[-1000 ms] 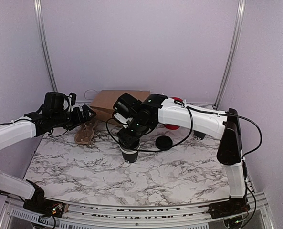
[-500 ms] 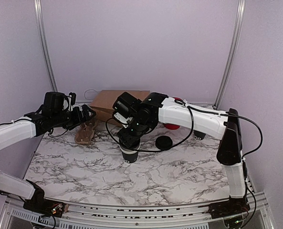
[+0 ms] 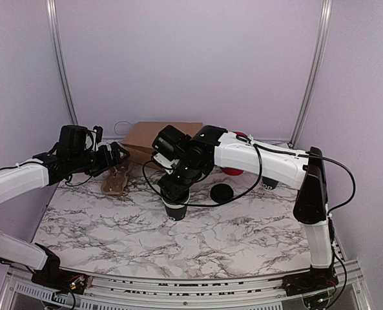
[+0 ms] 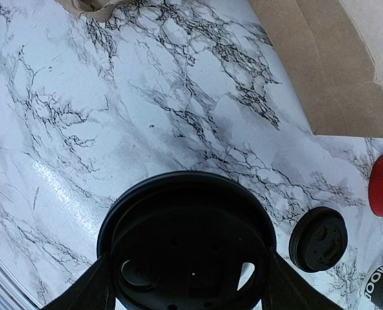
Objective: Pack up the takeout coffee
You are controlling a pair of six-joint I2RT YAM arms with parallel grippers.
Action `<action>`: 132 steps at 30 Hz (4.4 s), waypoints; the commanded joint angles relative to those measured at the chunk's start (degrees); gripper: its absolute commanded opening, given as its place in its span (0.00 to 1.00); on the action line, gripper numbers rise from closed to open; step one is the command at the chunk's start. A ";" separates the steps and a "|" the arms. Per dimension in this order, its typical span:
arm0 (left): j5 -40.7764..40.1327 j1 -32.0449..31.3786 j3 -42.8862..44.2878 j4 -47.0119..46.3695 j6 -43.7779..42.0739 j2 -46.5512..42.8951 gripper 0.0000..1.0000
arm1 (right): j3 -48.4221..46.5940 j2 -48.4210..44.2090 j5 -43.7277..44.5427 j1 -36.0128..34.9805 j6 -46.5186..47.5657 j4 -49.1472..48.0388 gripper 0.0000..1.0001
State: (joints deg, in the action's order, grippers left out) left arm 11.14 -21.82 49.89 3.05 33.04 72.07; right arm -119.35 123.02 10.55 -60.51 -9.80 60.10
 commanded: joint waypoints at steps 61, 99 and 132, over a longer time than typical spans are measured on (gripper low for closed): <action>8.89 -6.17 -5.08 -6.57 3.08 3.45 0.94 | 4.89 3.42 -6.41 0.37 -1.21 -3.83 0.72; 7.98 -14.39 -2.83 -11.26 6.83 12.64 0.34 | 9.00 3.36 -8.26 1.26 -1.78 -6.30 0.72; 2.40 -16.58 -0.28 -5.28 4.98 16.56 0.18 | 9.49 3.72 -8.52 1.27 -2.15 -6.48 0.72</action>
State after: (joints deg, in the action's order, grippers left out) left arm 16.47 -37.65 48.10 -7.16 39.88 87.42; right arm -112.64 123.31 5.04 -59.44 -10.81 49.60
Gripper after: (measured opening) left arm 0.197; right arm 0.717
